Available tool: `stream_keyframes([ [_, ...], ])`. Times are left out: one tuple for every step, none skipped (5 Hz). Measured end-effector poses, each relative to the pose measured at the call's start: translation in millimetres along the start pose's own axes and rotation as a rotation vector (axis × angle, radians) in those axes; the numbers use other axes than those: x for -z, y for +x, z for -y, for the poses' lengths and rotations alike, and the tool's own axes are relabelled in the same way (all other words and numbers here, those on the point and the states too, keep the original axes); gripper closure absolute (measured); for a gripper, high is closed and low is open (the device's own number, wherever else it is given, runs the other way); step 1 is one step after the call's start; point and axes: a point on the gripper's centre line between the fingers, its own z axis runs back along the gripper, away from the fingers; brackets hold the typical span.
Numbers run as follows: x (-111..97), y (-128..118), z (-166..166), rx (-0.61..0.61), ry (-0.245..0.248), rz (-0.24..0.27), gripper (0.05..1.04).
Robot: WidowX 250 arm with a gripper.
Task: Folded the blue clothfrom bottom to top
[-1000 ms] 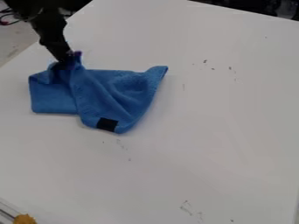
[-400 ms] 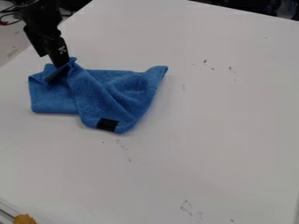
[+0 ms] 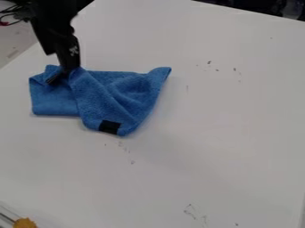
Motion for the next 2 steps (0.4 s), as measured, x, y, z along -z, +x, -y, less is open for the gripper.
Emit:
stream_keyframes([
  [14.7,-7.5,41.9,0.120,-0.081,-0.057,0.083],
  [15.3,0.2,80.8,0.234,-0.082,-0.064,0.083],
])
